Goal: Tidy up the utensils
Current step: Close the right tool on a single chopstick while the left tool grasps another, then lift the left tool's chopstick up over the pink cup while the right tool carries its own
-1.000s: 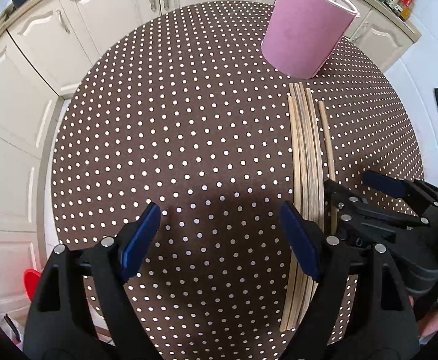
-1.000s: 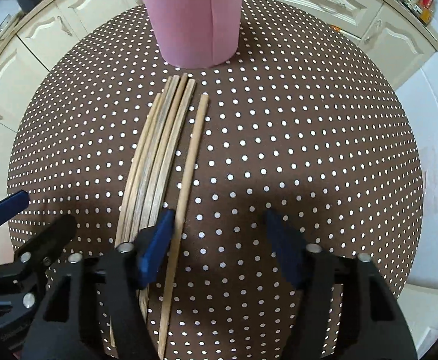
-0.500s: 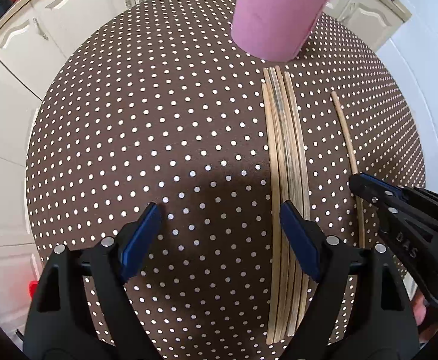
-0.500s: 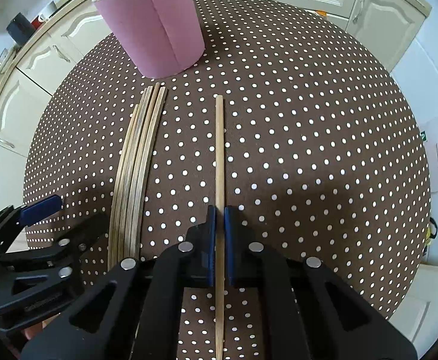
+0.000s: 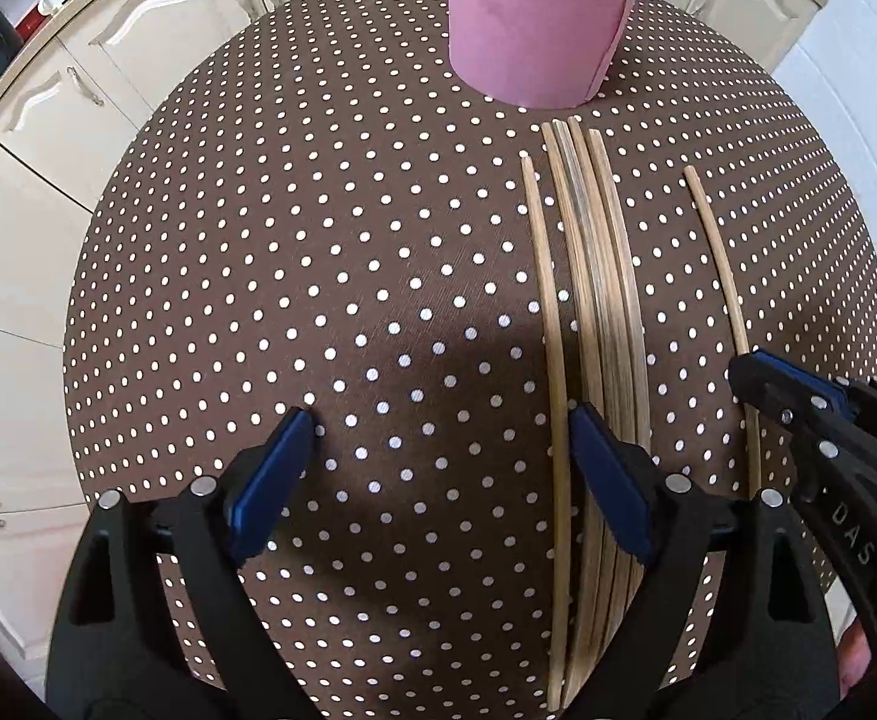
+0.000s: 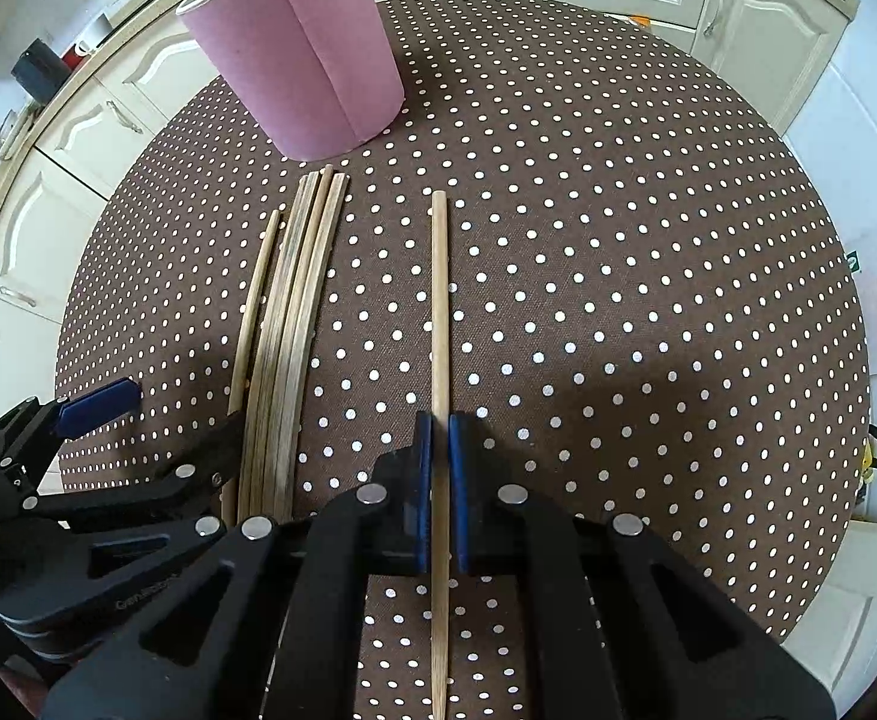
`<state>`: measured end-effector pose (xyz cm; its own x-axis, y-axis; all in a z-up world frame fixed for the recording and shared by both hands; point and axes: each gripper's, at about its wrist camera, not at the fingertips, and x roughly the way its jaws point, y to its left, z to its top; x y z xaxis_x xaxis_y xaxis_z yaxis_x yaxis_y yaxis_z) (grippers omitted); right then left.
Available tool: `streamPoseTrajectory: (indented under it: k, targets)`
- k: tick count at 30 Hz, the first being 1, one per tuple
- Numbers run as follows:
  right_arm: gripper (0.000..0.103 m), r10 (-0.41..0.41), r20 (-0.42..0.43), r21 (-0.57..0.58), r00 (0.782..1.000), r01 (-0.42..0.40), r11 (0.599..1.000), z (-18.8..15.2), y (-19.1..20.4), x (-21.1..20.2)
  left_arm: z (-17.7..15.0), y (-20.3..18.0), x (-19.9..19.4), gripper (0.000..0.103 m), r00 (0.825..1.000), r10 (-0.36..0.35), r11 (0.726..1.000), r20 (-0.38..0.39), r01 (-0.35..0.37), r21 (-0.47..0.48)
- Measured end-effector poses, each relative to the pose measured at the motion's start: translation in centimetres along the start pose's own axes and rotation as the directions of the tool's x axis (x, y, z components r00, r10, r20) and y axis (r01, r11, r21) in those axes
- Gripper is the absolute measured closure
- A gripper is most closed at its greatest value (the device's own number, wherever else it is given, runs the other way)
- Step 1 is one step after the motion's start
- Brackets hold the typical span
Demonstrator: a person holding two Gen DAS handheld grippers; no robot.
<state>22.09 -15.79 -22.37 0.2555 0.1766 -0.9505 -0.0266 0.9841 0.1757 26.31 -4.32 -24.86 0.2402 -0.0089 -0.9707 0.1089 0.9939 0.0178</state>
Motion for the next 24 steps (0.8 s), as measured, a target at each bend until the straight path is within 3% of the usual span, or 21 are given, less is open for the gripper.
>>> streamPoseTrajectory:
  k: [3,5,10,24]
  targets:
    - [0.098,0.000,0.000,0.000,1.000,0.000,1.000,0.0,0.0,0.0,0.2,-0.3,-0.2,0.035,1.000,-0.016,1.000,0.027,0.016,0.000]
    - [0.098,0.000,0.000,0.000,1.000,0.000,1.000,0.0,0.0,0.0,0.4,-0.6,-0.5,0.070,0.999,-0.021,1.000,0.047,0.021,0.013]
    - [0.098,0.009,-0.001,0.011,1.000,-0.009,1.000,0.0,-0.2,0.0,0.9,-0.6,-0.5,0.094,0.998,-0.047,0.999,0.044,0.046,0.008]
    - [0.098,0.073,0.039,0.069,0.997,-0.075,0.995,-0.6,-1.8,-1.2,-1.6,2.2,-2.1,0.097,0.993,-0.095,0.994,0.073,0.099,-0.040]
